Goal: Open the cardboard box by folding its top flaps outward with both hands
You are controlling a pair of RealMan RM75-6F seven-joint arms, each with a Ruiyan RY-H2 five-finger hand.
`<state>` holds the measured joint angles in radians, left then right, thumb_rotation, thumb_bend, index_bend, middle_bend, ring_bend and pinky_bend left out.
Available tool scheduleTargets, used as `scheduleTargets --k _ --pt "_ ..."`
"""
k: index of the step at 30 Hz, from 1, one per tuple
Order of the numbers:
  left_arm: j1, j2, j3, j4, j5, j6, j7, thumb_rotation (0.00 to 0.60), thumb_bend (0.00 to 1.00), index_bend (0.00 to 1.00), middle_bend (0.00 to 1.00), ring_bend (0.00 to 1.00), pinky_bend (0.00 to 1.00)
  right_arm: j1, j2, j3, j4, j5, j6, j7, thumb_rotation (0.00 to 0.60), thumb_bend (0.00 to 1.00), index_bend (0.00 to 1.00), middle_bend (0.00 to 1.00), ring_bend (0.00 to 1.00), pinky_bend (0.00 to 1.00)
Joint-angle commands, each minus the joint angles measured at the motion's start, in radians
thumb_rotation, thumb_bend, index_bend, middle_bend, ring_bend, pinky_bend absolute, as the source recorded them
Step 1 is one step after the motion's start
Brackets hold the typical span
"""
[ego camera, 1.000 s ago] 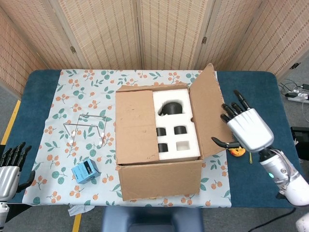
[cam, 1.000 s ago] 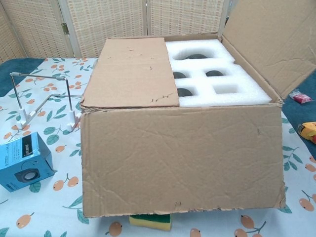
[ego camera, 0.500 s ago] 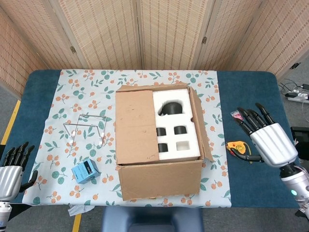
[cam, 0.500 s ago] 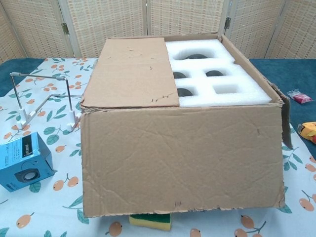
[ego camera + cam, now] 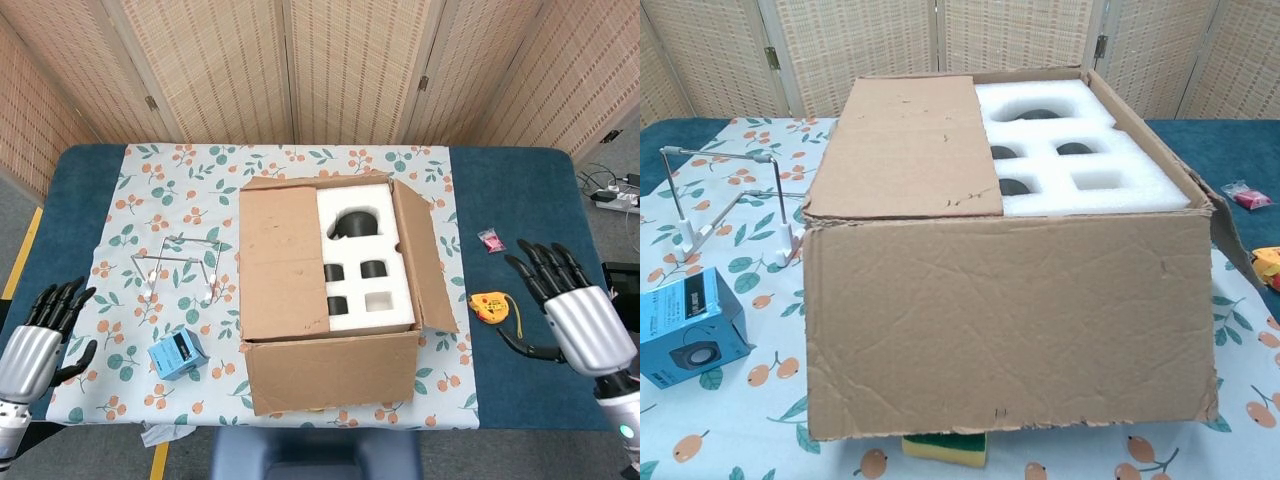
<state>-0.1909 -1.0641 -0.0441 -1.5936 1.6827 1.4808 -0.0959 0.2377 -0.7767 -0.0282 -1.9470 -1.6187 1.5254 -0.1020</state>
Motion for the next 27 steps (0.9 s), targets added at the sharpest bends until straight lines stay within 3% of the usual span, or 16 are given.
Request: scheduleTargets --k 1,6,11,19,27 --pt "-0.117 0.08 -0.04 -0.087 0.041 -0.112 -0.036 0.6 0.5 0.05 0.07 0.03 0.04 -0.115 -0.117 -0.033 0.099 -0.045 0.131 -0.007 0.065 0.37 0.06 0.0 0.0 0.0" --pt "-0.297 0.147 -0.087 -0.15 0.04 -0.318 -0.196 0.6 0.54 0.25 0.14 0.08 0.08 -0.166 -0.175 -0.02 0.206 -0.078 0.224 0.125 0.068 0.37 0.06 0.0 0.0 0.0" --pt "-0.457 0.122 -0.142 -0.139 0.011 -0.485 -0.197 0.6 0.65 0.37 0.2 0.08 0.0 -0.197 -0.207 -0.005 0.29 -0.05 0.252 0.231 0.068 0.37 0.06 0.0 0.0 0.0" --pt "-0.622 0.016 -0.192 -0.078 -0.056 -0.631 -0.138 0.6 0.66 0.4 0.23 0.07 0.0 -0.24 -0.227 0.012 0.373 -0.017 0.28 0.355 0.067 0.37 0.06 0.0 0.0 0.0" --pt "-0.754 -0.14 -0.203 0.041 -0.067 -0.696 -0.095 0.6 0.66 0.41 0.23 0.06 0.0 -0.271 -0.223 0.024 0.406 -0.023 0.314 0.436 0.068 0.37 0.06 0.0 0.0 0.0"
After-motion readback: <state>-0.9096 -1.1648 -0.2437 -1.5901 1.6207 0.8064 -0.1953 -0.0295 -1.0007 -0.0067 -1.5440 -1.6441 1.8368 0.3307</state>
